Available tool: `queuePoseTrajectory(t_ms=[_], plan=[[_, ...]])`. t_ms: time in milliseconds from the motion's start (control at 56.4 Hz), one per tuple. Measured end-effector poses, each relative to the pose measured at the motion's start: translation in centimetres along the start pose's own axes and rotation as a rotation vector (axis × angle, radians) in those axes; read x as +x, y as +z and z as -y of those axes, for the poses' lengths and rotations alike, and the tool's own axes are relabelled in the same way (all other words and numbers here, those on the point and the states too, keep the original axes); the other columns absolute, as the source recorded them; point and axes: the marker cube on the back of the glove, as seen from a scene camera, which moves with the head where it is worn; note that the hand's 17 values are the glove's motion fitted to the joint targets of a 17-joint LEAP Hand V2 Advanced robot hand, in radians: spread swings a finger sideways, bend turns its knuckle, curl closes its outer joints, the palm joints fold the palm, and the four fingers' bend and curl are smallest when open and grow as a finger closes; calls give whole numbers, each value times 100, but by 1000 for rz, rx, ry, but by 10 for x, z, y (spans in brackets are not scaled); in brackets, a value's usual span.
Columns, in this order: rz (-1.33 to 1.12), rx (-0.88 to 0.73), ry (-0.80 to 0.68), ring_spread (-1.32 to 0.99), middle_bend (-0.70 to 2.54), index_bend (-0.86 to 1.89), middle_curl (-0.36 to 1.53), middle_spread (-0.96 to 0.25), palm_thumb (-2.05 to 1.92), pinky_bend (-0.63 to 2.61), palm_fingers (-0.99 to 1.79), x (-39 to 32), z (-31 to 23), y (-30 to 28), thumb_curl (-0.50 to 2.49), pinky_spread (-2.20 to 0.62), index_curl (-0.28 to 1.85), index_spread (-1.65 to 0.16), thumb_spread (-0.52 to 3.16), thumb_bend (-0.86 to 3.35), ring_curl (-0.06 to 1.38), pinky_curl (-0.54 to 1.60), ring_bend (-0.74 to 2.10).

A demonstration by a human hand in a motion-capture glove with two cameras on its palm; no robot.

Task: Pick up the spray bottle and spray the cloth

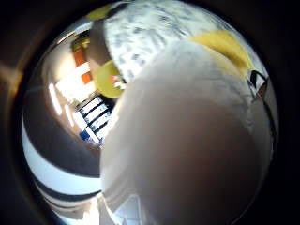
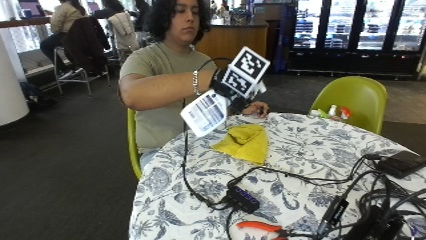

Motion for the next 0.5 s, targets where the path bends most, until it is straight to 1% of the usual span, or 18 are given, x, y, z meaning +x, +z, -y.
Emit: queuePoseTrajectory(t_ms=[89,160,195,248,319,373,444,497], plan=[[130,179,-145,-18,67,31,57,-15,101,46,133,-33,3,-29,82,-20,58,-24,66,-2,49,42,73],[276,375,-259,-17,67,31,57,-15,101,45,133,-62,14,-51,83,-20,59,-24,66,-2,49,42,73],[341,463,-314,-17,67,31,57,-15,101,45,133,-74,22,-58,83,-20,59,-24,66,-2,49,42,73],[428,554,-399,-17,66,31,57,-15,101,47,134,-95,36,-60,83,-20,60,-24,66,-2,48,42,72],[558,627,-507,-17,66,31,57,-15,100,47,135,-128,56,-52,84,-21,60,-24,66,-2,48,42,72],[611,662,-567,-17,66,31,57,-15,100,47,135,-142,73,-44,84,-21,61,-24,65,-2,48,42,72],[689,724,-625,-16,67,31,57,-15,99,47,135,-156,100,-40,85,-21,61,-24,64,-2,48,42,72],[720,733,-653,-16,67,31,57,-15,99,46,135,-167,119,-27,85,-22,61,-24,64,-2,49,42,72]])
